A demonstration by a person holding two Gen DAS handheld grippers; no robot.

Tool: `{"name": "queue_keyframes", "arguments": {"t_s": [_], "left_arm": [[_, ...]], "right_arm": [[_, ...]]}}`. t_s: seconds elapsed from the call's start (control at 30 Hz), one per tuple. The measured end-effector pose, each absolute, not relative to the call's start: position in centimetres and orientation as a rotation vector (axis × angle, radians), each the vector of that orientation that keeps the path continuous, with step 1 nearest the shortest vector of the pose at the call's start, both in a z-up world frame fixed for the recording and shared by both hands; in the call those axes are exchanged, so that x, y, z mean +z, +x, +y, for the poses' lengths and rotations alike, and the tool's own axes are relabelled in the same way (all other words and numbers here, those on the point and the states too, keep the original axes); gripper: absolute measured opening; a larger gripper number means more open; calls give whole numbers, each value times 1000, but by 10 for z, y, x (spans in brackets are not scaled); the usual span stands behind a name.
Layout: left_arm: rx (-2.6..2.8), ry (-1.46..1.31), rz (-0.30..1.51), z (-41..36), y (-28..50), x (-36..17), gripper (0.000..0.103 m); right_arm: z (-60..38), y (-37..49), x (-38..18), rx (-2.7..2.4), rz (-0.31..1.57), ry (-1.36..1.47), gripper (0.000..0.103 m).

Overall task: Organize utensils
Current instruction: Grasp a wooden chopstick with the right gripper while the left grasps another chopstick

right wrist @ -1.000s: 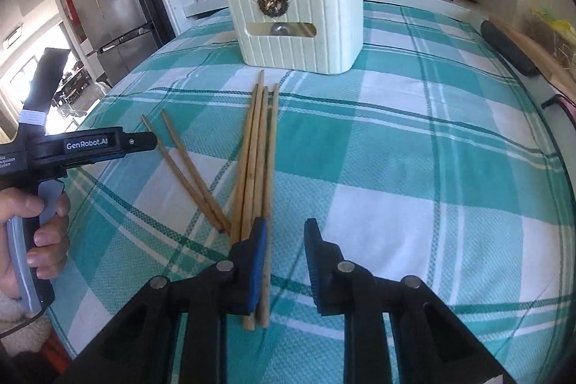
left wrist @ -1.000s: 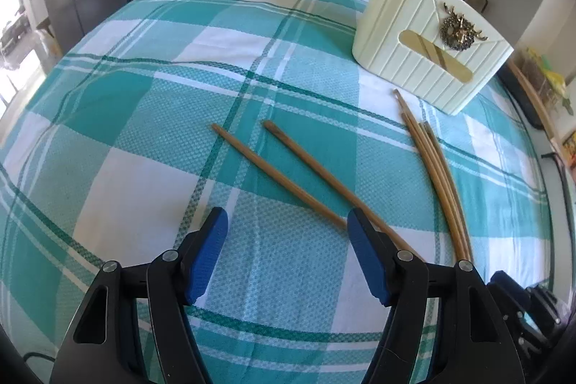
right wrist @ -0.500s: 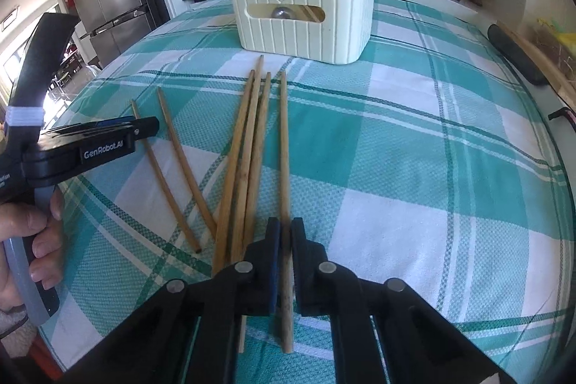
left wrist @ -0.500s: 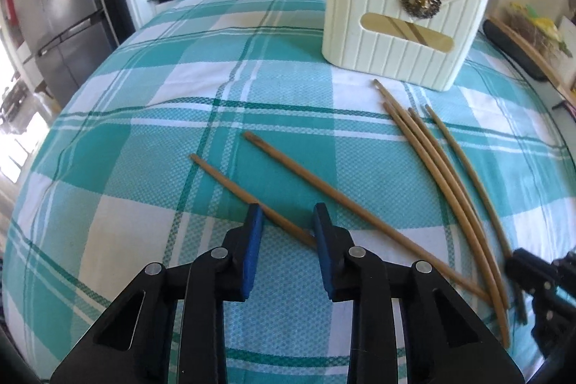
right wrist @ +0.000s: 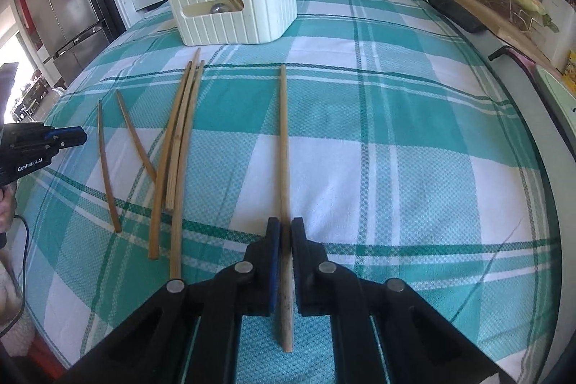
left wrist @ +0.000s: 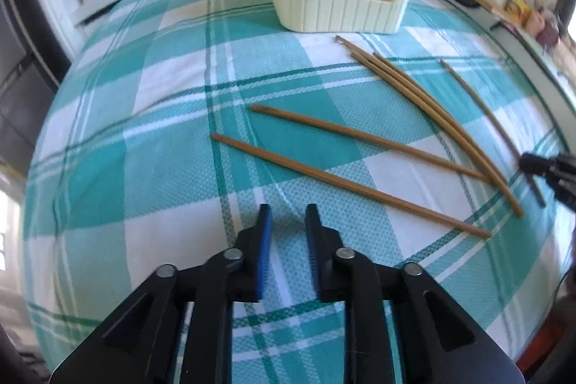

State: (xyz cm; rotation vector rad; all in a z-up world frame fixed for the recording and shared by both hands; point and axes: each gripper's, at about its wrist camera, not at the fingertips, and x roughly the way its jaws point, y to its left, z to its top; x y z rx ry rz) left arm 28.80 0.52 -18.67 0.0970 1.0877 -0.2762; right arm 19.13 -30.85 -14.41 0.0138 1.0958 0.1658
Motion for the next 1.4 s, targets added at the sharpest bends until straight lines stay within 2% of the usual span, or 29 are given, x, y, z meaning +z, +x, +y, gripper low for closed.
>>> {"name": "queue_keyframes", "arguments": {"t_s": [0.03,0.07,0.1,0.17,0.23,0.37,0.47,0.57,0.6,0.63,0.7,0.77,0.87,1.1,1.17,1.2,1.23,1.4], "left_arm": [[-260,27,1087,10,286,-186,45],[-230,-52,1083,14,286,-186,60],[-197,-120,1075,15,285,-185,66],[-151,-216,1069,12,286,-185,68],[-108,-243,1071,-3,288,-188,75],[8,-60,1061,-48,289,-198,90],[12,67,1021,-72,277,-201,92],[-72,116,1019,-68,267,-197,80],[-104,129,1020,-62,263,-194,70],[-122,147,1021,-55,260,-193,66],[-159,191,1028,-40,254,-189,44],[-185,209,1044,-23,250,-187,33],[-191,213,1061,-1,250,-187,32],[-177,135,1089,39,259,-188,37],[-202,65,1076,44,264,-188,30],[-220,47,1066,43,267,-189,19],[-241,34,1055,41,271,-190,13],[-361,26,1036,21,288,-191,8]], "right_arm": [[-309,191,-144,162,1095,20,7],[-308,192,-144,161,1094,24,7],[-308,192,-144,161,1093,23,7],[-306,193,-144,159,1087,14,7],[-305,193,-144,159,1082,12,7],[-303,193,-145,163,1071,16,7],[-305,192,-145,164,1065,24,7],[-307,191,-145,162,1063,0,7],[-307,191,-145,162,1065,-14,6],[-309,190,-144,160,1068,-21,6],[-314,190,-144,150,1074,-17,6],[-319,188,-143,141,1080,-17,6],[-322,187,-143,142,1088,-14,6],[-323,185,-142,144,1129,-34,6],[-323,184,-141,145,1131,-40,6],[-323,183,-142,144,1130,-42,6],[-322,183,-142,142,1129,-42,6],[-322,186,-143,129,1122,-31,7]]}}
